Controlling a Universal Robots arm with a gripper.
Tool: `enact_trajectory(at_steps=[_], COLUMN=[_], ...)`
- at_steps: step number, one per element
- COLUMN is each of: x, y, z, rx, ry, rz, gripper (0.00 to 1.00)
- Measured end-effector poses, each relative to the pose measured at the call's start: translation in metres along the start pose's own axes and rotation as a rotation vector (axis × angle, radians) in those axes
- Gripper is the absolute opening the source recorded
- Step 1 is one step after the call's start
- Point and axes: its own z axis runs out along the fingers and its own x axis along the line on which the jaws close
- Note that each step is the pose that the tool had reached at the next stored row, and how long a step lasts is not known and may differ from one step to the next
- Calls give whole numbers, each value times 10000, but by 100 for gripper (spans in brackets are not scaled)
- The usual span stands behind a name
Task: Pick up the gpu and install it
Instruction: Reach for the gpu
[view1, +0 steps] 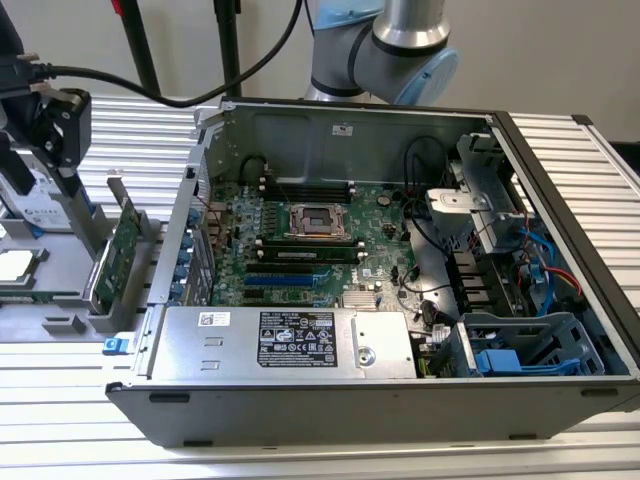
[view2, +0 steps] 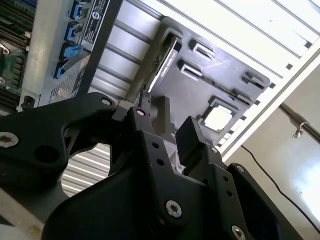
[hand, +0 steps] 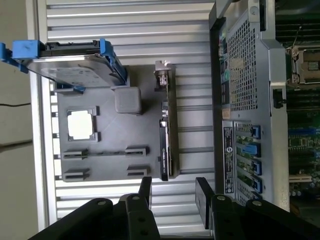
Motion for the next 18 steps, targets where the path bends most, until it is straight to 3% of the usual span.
enact_trajectory(at_steps=[18], x=[1], y=[-3], z=[65], rx=[-1], ry=[0], rz=[0], gripper=[100])
